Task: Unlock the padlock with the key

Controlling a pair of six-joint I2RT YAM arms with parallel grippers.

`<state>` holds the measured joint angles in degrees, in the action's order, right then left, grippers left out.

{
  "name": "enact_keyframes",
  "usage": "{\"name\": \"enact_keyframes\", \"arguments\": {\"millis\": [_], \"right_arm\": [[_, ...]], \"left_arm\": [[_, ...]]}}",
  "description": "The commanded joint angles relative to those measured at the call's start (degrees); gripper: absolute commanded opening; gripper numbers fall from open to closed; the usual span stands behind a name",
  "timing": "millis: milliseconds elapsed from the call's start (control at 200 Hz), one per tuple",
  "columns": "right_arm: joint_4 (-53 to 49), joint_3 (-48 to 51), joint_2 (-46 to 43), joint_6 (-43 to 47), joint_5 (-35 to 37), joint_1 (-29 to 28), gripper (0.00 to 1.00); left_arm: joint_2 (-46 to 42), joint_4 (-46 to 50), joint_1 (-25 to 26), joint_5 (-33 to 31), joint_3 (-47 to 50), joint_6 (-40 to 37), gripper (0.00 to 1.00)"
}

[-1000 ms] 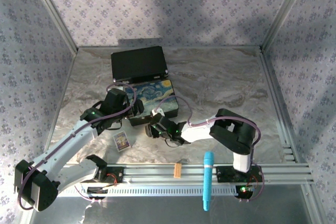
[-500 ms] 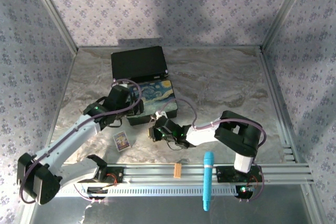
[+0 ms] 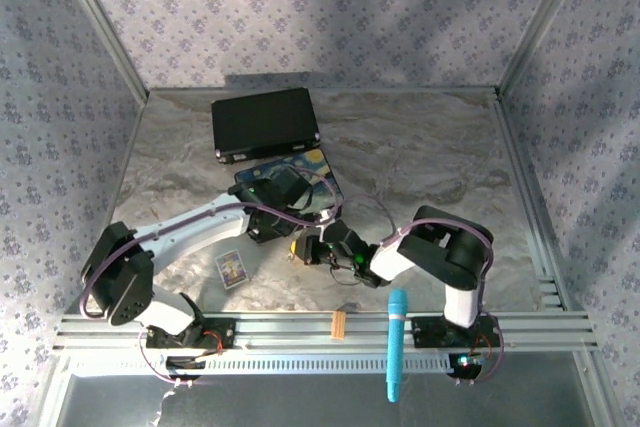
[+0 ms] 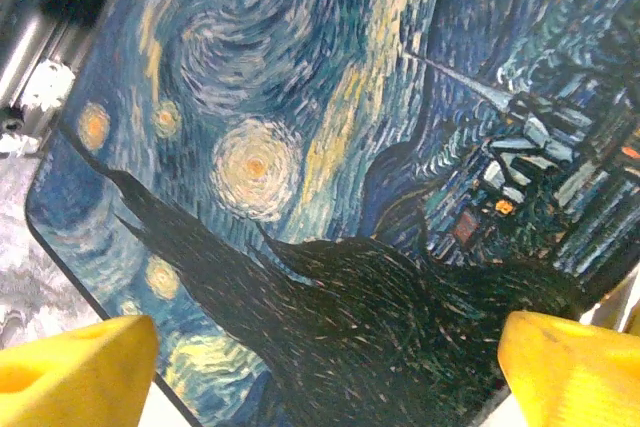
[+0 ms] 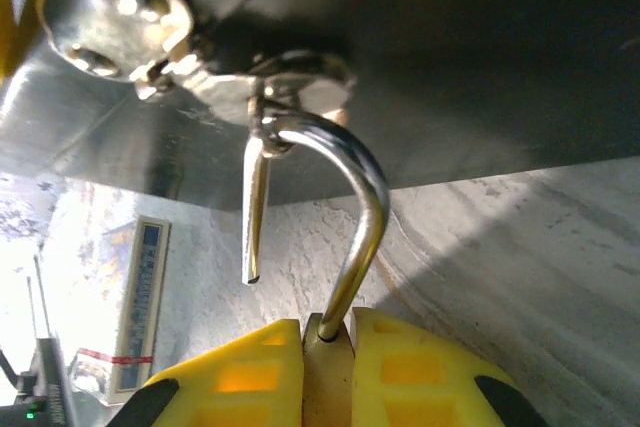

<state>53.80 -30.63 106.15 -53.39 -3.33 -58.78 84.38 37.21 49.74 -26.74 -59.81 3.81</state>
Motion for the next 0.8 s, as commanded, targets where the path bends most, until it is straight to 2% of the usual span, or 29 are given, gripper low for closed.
{"name": "enact_keyframes", "arguments": {"millis": [0, 150, 265, 530, 620, 795], "right_arm": [[4.9, 2.4, 2.9, -4.0, -1.0, 0.9, 0.01], [14.0, 4.4, 5.3, -7.6, -2.2, 3.5, 0.00], [17.4, 4.9, 5.5, -9.0, -2.9, 5.4, 0.00], [16.7, 5.0, 1.0, -9.2, 0.3, 6.8, 0.00], [17.8, 5.1, 0.5, -10.7, 3.2, 6.7, 0.00], [18.2, 5.7, -0.9, -11.3, 13.4, 4.1, 0.00]], "left_arm": [[5.1, 2.0, 3.0, -1.8, 1.4, -5.6, 0.81], [9.0, 3.1, 5.1, -3.8, 1.7, -6.3, 0.64], [9.6, 3.8, 5.9, -3.5, 2.4, -6.6, 0.64], [11.3, 2.4, 7.4, -1.7, 3.6, -8.5, 0.62], [11.0, 2.0, 8.2, -1.3, 4.4, -8.9, 0.62], [12.0, 0.3, 8.7, 0.4, 4.5, -8.9, 0.61]]}}
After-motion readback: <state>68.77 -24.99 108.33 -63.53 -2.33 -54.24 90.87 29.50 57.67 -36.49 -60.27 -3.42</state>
